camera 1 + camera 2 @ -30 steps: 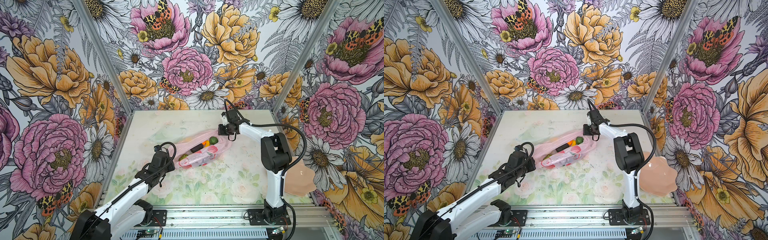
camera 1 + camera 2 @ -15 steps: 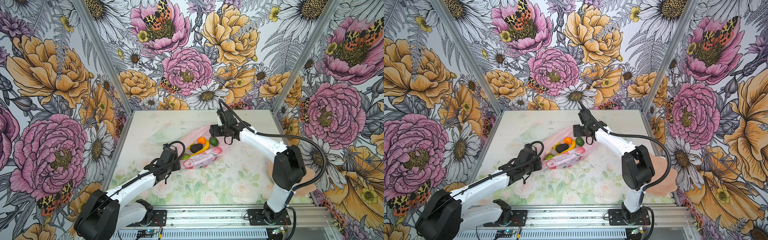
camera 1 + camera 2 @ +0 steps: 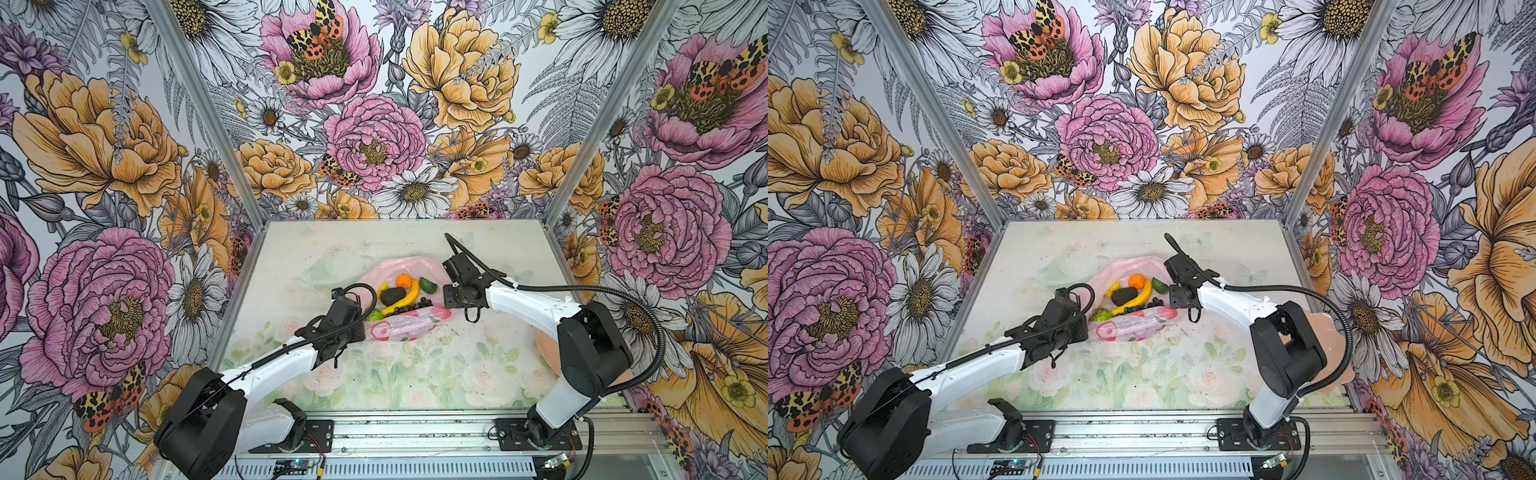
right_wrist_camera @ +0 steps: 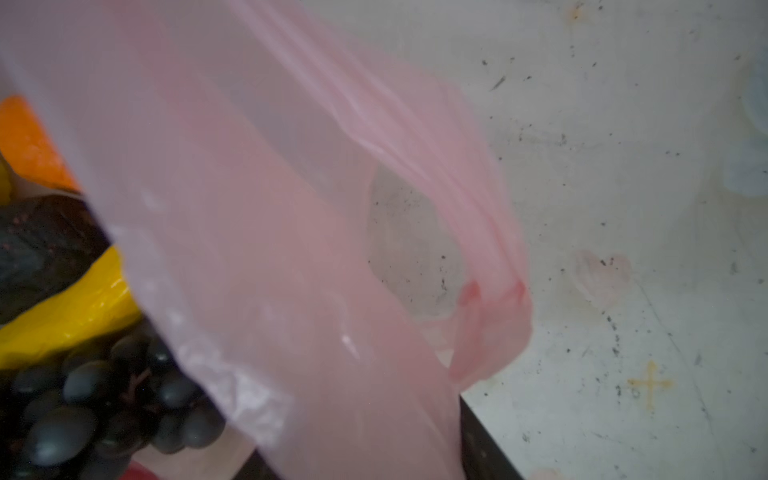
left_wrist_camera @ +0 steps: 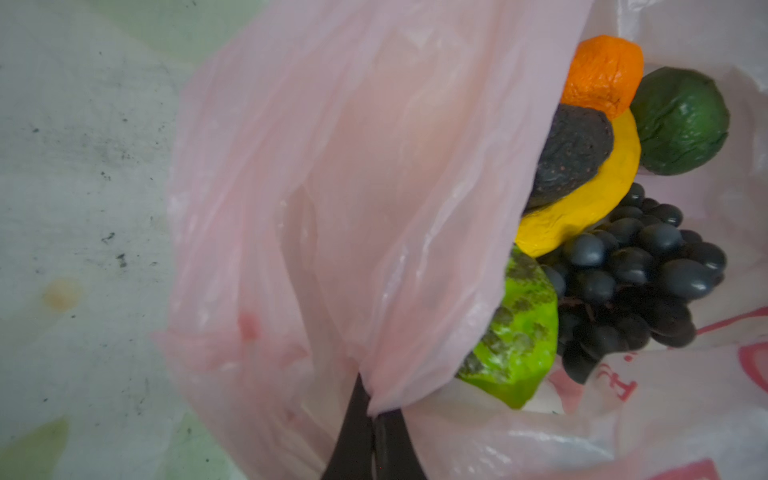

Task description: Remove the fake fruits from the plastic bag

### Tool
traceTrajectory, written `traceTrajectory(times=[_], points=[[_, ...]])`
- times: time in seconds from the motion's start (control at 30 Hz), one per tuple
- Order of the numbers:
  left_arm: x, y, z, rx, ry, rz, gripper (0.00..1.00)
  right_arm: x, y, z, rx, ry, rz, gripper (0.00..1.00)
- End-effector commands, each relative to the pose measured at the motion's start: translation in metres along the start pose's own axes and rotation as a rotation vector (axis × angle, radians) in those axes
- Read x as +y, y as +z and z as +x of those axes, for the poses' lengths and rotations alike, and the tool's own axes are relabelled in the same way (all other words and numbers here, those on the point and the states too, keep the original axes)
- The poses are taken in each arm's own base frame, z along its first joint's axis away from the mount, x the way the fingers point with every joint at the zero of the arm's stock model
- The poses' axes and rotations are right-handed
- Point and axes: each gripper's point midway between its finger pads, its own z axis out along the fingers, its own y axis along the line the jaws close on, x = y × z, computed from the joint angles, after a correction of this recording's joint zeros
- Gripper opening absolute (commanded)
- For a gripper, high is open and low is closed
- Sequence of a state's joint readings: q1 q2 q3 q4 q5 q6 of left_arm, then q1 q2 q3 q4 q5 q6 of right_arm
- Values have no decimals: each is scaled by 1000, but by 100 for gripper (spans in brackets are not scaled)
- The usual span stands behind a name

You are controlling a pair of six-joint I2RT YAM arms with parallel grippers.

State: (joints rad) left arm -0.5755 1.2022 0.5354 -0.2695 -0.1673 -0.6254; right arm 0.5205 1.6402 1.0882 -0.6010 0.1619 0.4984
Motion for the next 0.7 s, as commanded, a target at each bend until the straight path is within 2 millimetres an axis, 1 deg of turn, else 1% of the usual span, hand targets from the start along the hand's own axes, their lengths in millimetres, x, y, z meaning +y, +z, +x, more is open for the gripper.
traceTrajectory(times=[0.0, 0.07, 0.1, 0.17, 0.23, 0.3, 0.4, 0.5, 0.53, 0.6, 0.67], points=[[12, -1, -1, -33, -62, -60, 0, -5, -10, 16, -9, 22, -22, 25], [21, 0, 6, -36, -108, -81, 0, -15, 0, 29, 12, 38, -9, 15], [24, 0, 8, -40, -131, -80, 0, -19, 6, 33, 23, 52, -6, 11], [28, 3, 13, -36, -158, -77, 0, -24, 14, 35, 29, 76, -6, 7], [31, 6, 16, -26, -173, -86, 0, -23, 21, 31, 20, 90, -14, 4], [35, 9, 18, -13, -184, -99, 0, -19, 31, 21, 9, 91, -23, 2], [43, 14, 15, -9, -219, -114, 0, -1, 43, -1, -19, 80, -75, 0], [56, 17, 4, -43, -272, -131, 0, 18, 53, -28, -49, 72, -124, 0], [61, 17, 0, -54, -289, -140, 0, 23, 57, -34, -54, 68, -135, 0], [75, 18, -11, -88, -345, -161, 0, 44, 63, -57, -81, 49, -188, 0], [86, 19, -19, -121, -433, -129, 0, 68, 67, -79, -108, 20, -235, 0]])
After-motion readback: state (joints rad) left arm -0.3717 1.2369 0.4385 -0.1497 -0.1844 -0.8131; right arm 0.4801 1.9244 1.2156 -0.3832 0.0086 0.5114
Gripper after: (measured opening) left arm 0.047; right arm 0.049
